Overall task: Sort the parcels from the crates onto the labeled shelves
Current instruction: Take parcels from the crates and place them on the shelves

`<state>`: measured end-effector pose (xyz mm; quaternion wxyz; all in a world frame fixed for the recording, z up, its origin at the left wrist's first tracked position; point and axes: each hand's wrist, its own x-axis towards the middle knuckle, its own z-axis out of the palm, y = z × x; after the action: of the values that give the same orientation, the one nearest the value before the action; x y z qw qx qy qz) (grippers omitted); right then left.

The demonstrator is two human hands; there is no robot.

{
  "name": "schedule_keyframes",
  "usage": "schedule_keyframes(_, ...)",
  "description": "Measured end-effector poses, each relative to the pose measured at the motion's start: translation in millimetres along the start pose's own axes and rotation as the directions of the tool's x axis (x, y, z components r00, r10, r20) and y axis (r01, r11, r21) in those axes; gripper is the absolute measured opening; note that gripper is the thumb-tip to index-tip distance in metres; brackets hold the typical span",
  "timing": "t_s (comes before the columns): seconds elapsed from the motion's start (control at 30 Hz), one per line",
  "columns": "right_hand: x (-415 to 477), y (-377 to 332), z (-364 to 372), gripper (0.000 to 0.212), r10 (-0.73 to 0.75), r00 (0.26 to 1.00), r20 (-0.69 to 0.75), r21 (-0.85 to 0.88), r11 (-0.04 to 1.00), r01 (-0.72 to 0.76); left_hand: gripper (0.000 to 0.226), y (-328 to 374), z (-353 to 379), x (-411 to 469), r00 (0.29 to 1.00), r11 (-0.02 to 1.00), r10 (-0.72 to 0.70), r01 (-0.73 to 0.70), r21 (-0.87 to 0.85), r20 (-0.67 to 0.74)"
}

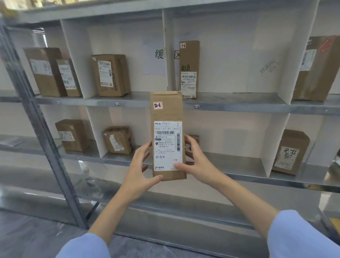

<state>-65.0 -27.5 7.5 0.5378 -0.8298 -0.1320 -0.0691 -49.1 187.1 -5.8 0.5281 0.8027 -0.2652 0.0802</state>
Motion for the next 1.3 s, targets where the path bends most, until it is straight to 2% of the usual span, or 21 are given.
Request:
schedule_keyframes(0.13, 5, 0, 6, 0.091, 0.021, 1.0, -0.001, 0.025, 0.999, -0.021, 0.102, -9, -5, -2, 1.0, 0.996, 0.003, -0.003, 0.084, -0.008)
schedule_keyframes(0.43, 10, 1, 16, 0.095, 0.023, 0.996, -0.09, -0.003, 1.0, -0.024, 0.102, -15, -3, -7, 1.0, 0.998, -0.03, 0.03, 0.053, 0.002)
schedule_keyframes(0.57, 14, -1, 20, 0.075, 0.013, 0.995, -0.095, -0.038, 0.999, -0.017, 0.102, -19, -5, -5, 1.0, 0.997, -0.012, 0.011, 0.071, 0.003)
schedule_keyframes(0.67, 18, 1, 20, 0.073, 0.023, 0.995, -0.099, -0.035, 0.999, -0.027, 0.102, -20, -7, 1, 1.0, 0.997, -0.011, 0.01, 0.07, 0.015)
schedule_keyframes(0.83, 31, -2, 16, 0.082, 0.012, 0.995, -0.098, -0.015, 1.0, -0.014, 0.098, -19, -10, 19, 1.0, 0.998, -0.003, 0.001, 0.067, 0.025)
schedule_keyframes(1.03, 75, -1, 19, 0.079, -0.027, 0.987, -0.157, 0.048, 0.998, 0.035, 0.088, -21, -31, 55, 1.0, 0.994, 0.008, -0.005, 0.108, -0.029)
schedule_keyframes(1.3, 169, 6, 28, 0.08, -0.105, 0.984, -0.141, 0.11, 0.987, 0.121, 0.077, -43, -71, 125, 0.992, 0.969, 0.074, -0.047, 0.241, -0.103)
